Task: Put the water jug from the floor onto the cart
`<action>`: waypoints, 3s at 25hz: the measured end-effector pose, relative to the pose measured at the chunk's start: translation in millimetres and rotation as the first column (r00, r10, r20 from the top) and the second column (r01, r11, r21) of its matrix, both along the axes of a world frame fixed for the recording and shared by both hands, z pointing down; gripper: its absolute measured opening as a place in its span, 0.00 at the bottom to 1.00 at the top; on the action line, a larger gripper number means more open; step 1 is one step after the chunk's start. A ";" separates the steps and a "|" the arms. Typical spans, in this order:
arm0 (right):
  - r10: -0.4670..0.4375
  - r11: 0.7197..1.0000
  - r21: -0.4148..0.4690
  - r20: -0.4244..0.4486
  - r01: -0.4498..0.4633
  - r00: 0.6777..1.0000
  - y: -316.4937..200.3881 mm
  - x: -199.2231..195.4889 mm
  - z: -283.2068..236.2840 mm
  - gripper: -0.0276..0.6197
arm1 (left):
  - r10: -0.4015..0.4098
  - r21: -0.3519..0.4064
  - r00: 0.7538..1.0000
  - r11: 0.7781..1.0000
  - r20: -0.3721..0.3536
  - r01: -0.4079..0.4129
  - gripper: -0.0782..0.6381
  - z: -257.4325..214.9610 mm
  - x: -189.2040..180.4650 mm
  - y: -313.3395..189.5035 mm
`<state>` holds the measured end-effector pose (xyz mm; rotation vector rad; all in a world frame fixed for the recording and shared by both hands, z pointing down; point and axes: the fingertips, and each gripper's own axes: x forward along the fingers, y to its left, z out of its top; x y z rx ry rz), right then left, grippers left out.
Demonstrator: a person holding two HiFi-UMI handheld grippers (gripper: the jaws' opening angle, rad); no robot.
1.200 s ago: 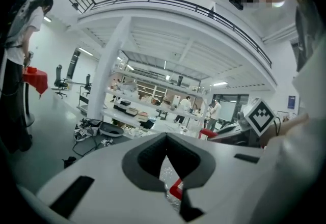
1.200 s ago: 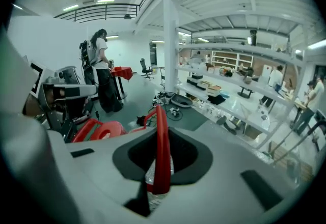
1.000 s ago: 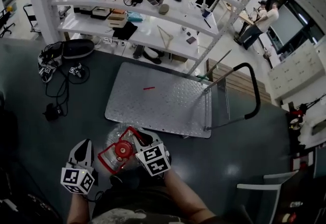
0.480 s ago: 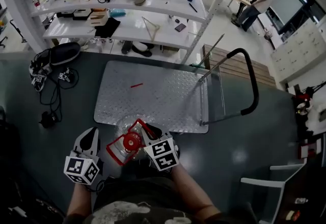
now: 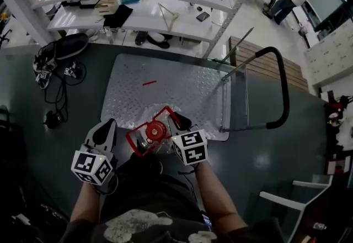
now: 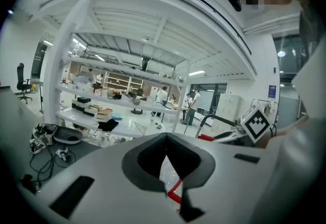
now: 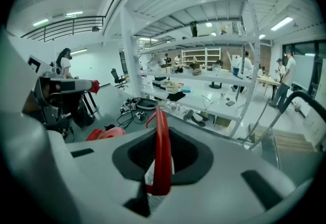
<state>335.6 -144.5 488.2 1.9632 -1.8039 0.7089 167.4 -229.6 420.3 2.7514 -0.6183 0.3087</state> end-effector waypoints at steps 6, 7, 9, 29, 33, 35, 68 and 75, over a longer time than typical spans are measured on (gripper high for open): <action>0.050 0.998 -0.039 0.030 -0.049 0.998 -38.1 45.3 15.3 0.10 | 0.045 -0.035 0.999 0.998 -0.022 -0.045 0.12 13.1 63.3 -46.5; 0.061 0.997 -0.043 0.036 -0.060 0.997 -46.3 54.1 16.9 0.10 | 0.055 -0.033 0.998 0.998 -0.022 -0.056 0.12 13.8 74.3 -57.7; 0.083 0.995 -0.053 0.047 -0.080 0.995 -62.6 71.7 19.8 0.10 | 0.069 -0.029 0.997 0.997 -0.026 -0.069 0.12 13.3 94.0 -81.5; 0.210 0.963 -0.197 0.118 -0.184 0.971 -164.6 185.7 87.7 0.11 | 0.130 -0.077 0.992 0.989 0.003 -0.129 0.12 26.9 190.7 -191.9; 0.259 0.947 -0.237 0.155 -0.219 0.953 -155.3 199.0 104.9 0.11 | 0.132 -0.073 0.991 0.989 -0.011 -0.132 0.12 21.5 199.7 -191.8; 0.285 0.936 -0.256 0.154 -0.241 0.946 -148.6 206.1 114.9 0.11 | 0.136 -0.070 0.991 0.988 -0.008 -0.136 0.12 22.1 203.2 -190.1; 0.594 0.799 -0.170 0.075 -0.576 0.801 -59.0 283.5 137.5 0.16 | 0.299 -0.034 0.954 0.954 0.003 -0.298 0.12 34.4 228.0 -172.6; 0.561 0.826 -0.062 -0.007 -0.560 0.828 -64.6 280.4 92.9 0.21 | 0.340 -0.030 0.940 0.940 -0.015 -0.340 0.12 33.2 242.6 -167.8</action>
